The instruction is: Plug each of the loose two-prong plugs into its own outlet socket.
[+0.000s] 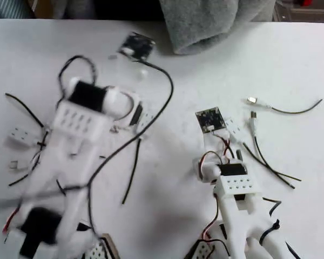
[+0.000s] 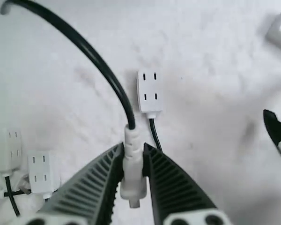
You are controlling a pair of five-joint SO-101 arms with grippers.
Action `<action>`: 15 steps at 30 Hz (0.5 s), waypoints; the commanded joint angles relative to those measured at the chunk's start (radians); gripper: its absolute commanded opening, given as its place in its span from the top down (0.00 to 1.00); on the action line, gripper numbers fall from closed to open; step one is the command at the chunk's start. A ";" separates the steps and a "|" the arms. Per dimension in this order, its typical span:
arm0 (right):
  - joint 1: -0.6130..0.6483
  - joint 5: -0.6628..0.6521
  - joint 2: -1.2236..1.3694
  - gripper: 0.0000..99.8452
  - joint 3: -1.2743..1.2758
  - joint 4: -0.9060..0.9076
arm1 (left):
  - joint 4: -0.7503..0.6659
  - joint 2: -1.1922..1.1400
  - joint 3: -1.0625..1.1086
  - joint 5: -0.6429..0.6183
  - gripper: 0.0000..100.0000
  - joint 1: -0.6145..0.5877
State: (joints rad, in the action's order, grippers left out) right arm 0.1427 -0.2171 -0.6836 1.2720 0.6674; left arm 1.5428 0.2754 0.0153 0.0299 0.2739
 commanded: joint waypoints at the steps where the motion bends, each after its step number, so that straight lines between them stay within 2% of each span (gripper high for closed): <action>1: -0.004 -0.005 0.002 0.64 -0.006 -0.021 | -0.130 0.314 0.129 -0.097 0.98 -0.016; 7: -0.004 -0.003 0.004 0.64 -0.006 -0.021 | -0.471 0.711 0.549 -0.170 0.98 -0.102; 15: -0.004 -0.002 0.004 0.64 -0.003 -0.021 | -0.574 0.951 0.832 -0.164 0.98 -0.059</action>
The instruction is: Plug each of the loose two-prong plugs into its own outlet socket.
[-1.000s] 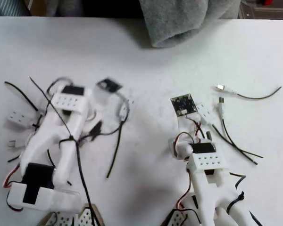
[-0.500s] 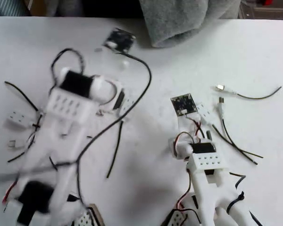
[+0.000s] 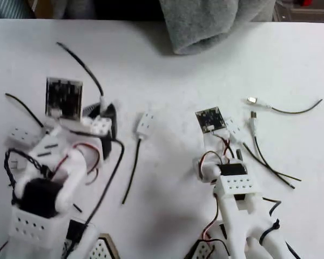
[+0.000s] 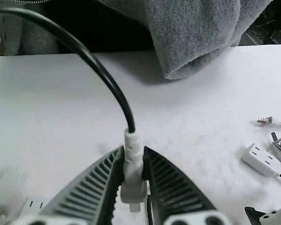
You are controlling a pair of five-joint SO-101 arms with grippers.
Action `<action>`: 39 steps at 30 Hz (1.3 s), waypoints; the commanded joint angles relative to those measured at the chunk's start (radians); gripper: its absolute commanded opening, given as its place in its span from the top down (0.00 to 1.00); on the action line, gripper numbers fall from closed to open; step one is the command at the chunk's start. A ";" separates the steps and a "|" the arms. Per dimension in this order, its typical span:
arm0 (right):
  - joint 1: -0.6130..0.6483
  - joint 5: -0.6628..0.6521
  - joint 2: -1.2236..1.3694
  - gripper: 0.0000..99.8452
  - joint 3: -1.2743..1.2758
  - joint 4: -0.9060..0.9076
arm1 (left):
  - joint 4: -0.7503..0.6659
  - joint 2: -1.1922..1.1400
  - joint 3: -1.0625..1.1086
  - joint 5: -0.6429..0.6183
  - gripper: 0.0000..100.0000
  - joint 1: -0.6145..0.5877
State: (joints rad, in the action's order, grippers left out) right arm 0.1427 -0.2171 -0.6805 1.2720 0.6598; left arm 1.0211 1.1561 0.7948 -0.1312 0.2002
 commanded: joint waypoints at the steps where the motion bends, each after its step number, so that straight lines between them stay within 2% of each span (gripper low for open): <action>1: -0.004 -0.002 0.001 0.64 -0.003 -0.013 | -0.068 0.088 0.078 -0.002 0.98 0.015; 7: -0.004 -0.002 0.001 0.64 -0.003 -0.013 | -0.158 0.183 0.262 0.078 0.98 0.015; 13: -0.004 -0.002 0.001 0.64 -0.002 -0.013 | -0.157 0.302 0.445 0.129 0.98 -0.045; 16: -0.004 -0.002 0.001 0.64 -0.002 -0.013 | -0.147 0.372 0.523 0.123 0.97 -0.035; 18: -0.004 -0.003 0.001 0.64 -0.002 -0.013 | -0.133 0.429 0.583 0.052 0.97 0.005; 22: -0.004 -0.003 0.001 0.64 -0.002 -0.013 | -0.117 0.558 0.686 -0.181 0.97 0.102; 27: -0.004 -0.003 0.001 0.64 -0.002 -0.013 | -0.117 0.671 0.700 -0.304 0.97 0.229; 32: -0.004 -0.005 0.001 0.64 -0.002 -0.013 | -0.124 0.668 0.657 -0.446 0.97 0.240; 35: -0.002 -0.005 0.001 0.64 -0.002 -0.013 | -0.206 0.668 0.640 -0.520 0.97 0.240; 39: -0.002 -0.006 0.001 0.64 -0.002 -0.010 | -0.451 0.665 0.689 -0.654 0.97 0.242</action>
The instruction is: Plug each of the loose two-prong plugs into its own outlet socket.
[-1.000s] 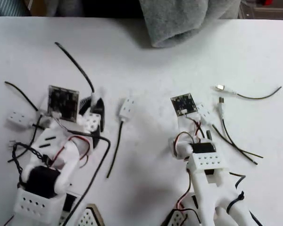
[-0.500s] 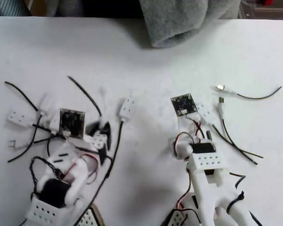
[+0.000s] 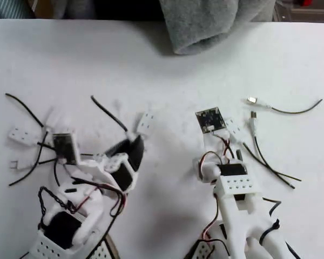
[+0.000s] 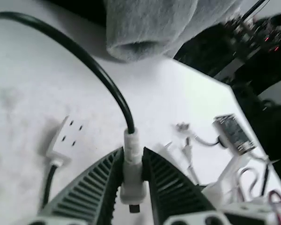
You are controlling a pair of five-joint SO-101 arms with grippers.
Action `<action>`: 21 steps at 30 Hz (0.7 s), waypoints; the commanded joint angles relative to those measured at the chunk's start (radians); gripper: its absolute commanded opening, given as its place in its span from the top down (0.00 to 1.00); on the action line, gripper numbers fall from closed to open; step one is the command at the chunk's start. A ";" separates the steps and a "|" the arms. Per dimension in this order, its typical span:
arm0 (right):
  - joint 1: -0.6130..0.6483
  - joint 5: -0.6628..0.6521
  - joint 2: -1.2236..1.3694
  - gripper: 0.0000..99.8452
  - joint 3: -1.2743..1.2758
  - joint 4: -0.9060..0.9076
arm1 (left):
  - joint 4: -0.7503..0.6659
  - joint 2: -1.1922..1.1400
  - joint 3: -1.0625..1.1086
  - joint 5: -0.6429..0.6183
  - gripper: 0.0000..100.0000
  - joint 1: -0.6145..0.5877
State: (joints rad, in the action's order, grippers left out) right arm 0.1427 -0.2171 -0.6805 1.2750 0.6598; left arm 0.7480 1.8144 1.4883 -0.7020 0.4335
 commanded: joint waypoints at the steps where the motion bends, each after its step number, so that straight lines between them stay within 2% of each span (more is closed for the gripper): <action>1: -0.002 -0.008 -0.001 0.64 -0.005 -0.008 | -0.250 0.007 0.023 -0.114 0.97 0.005; 4: -0.004 -0.008 -0.008 0.64 -0.005 0.001 | -0.390 0.008 0.104 -0.209 0.97 -0.005; 9: -0.004 -0.011 -0.012 0.64 -0.052 0.064 | -0.446 0.008 0.138 -0.423 0.97 -0.084; 13: 0.008 -0.044 -0.012 0.64 -0.190 0.217 | -0.488 0.010 0.144 -0.502 0.97 -0.084; 21: 0.255 -0.048 -0.012 0.64 -0.591 0.634 | -0.494 0.010 0.187 -0.571 0.97 -0.093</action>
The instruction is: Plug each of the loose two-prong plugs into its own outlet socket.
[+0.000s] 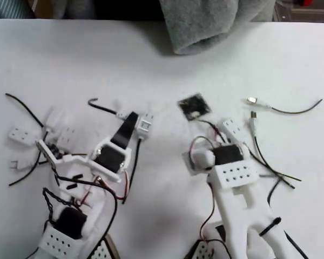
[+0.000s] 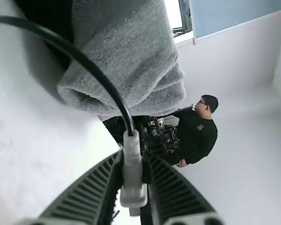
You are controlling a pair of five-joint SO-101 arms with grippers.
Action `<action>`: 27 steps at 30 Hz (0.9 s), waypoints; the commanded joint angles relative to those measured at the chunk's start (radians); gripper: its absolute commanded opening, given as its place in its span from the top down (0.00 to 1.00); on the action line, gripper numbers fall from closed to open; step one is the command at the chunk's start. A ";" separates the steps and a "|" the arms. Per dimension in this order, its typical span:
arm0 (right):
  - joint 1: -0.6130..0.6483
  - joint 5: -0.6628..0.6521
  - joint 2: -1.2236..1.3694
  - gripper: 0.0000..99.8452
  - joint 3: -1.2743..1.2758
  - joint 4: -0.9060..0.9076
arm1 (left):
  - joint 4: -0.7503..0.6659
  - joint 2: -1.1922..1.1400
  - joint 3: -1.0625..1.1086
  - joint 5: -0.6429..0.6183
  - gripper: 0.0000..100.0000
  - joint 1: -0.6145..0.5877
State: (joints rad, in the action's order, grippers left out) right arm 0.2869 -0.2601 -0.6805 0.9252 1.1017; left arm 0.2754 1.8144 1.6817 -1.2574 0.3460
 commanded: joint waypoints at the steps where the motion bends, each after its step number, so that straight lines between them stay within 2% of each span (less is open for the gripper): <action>1: 0.134 -0.005 -0.012 0.64 -0.304 0.234 | -0.021 0.010 -0.006 -0.012 0.97 -0.005; 5: 0.217 -0.003 0.001 0.64 -0.509 0.328 | -0.021 0.010 -0.006 -0.012 0.97 -0.005; 11: 0.306 -0.008 0.038 0.64 -0.617 0.334 | -0.023 0.010 -0.006 -0.011 0.97 -0.001; 27: 0.295 -0.003 0.453 0.64 -0.936 0.335 | -0.017 0.010 -0.006 -0.009 0.97 -0.004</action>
State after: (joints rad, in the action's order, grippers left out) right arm 0.5907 -0.2662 -0.2800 0.1089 1.4362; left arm 0.2754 1.8144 1.6817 -1.2574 0.3414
